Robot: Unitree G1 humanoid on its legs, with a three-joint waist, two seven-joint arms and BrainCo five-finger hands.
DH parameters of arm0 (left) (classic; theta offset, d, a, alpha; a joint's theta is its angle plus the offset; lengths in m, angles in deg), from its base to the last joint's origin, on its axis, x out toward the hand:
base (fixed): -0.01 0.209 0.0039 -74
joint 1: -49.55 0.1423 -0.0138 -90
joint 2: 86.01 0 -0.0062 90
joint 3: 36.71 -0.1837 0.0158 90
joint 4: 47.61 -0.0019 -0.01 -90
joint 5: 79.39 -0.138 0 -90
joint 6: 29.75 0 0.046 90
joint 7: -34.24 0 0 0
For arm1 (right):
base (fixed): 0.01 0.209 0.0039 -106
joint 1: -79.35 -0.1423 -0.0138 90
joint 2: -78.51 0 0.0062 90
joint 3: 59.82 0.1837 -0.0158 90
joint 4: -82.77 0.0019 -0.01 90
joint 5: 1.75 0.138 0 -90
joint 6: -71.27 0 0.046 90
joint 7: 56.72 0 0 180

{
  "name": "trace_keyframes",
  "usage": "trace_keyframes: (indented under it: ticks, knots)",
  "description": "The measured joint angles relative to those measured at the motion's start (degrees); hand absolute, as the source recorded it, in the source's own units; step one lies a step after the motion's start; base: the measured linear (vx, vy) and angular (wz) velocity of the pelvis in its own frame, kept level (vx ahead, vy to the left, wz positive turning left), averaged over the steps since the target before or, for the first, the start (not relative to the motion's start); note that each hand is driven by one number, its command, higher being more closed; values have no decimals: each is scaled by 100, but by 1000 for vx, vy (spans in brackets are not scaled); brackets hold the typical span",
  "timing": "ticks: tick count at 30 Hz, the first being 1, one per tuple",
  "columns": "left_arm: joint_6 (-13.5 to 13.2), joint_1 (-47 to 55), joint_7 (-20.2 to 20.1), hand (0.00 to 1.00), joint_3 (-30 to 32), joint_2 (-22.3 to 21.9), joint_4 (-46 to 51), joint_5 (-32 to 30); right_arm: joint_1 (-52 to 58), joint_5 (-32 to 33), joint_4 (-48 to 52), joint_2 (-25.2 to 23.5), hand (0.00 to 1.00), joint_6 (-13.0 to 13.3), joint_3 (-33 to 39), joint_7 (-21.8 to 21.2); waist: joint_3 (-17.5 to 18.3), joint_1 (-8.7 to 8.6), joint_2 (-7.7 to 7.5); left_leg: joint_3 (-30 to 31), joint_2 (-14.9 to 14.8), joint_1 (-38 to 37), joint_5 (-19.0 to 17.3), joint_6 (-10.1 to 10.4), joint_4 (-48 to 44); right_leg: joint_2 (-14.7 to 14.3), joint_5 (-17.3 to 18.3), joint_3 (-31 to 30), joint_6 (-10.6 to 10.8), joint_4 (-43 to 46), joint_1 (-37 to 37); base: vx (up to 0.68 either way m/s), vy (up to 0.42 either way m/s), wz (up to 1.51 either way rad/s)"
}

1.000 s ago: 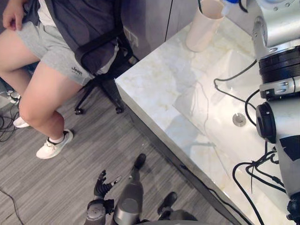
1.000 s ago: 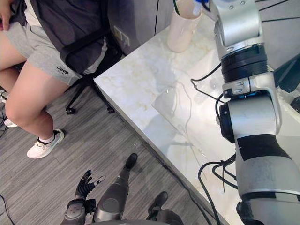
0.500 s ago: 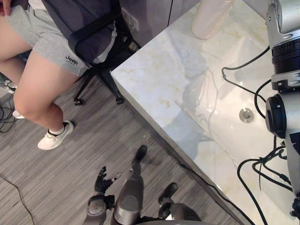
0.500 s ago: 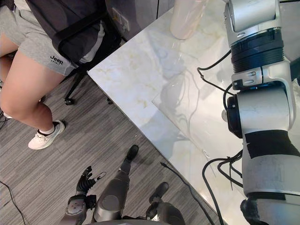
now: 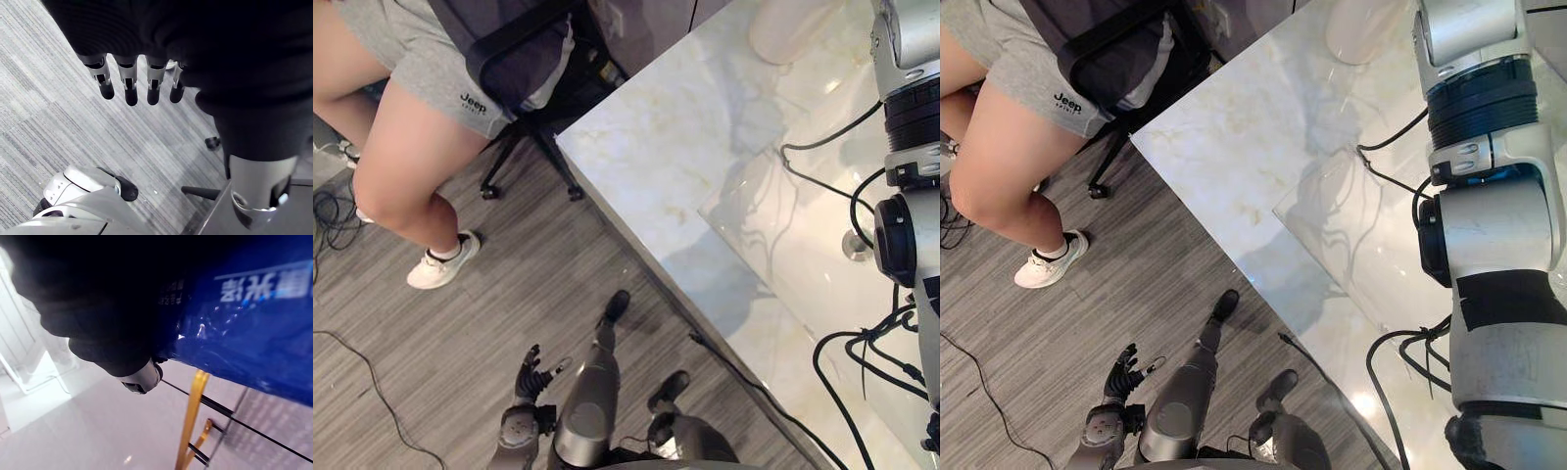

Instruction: Organize washtable

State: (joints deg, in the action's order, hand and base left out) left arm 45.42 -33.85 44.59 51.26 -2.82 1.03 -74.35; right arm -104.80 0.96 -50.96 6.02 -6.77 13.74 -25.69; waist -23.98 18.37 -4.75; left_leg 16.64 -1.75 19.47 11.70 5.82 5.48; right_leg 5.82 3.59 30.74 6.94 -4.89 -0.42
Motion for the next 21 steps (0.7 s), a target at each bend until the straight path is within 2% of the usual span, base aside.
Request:
trace_keyframes:
  ticks: [2, 3, 13, 21]
  knots:
    - [-2, 1, 9, 0, -19, -1, 0, 25, 2, 0, -1, 0, 100, 0, -2, 1, 0, -6, 0, -2, -1, -9, 0, 0, 0, 1, 0, 3, 0, 0, -5, 0, 15, -1]
    - [-2, 1, 16, 0, -21, -2, -1, 57, 9, 0, -1, 0, 0, 0, -2, 1, 0, -13, 0, -9, -2, -23, 0, 0, 0, 3, 1, -1, -1, 0, -15, -4, 31, -3]
    - [-1, -5, 96, 0, -85, 0, -29, 94, 493, 0, 1, 0, 0, 0, 50, 5, 0, -30, 1, -20, -22, -161, 0, 0, 1, 35, 83, -48, -14, 183, -25, -28, 39, -2]
    - [49, -44, 96, 0, -83, 6, -30, 89, 1103, 2, 257, -84, 0, 2, 593, 20, 1, -70, 2, -10, -10, -314, 2, 3, 1, 38, 94, -33, 2, 183, -217, -7, 38, 2]
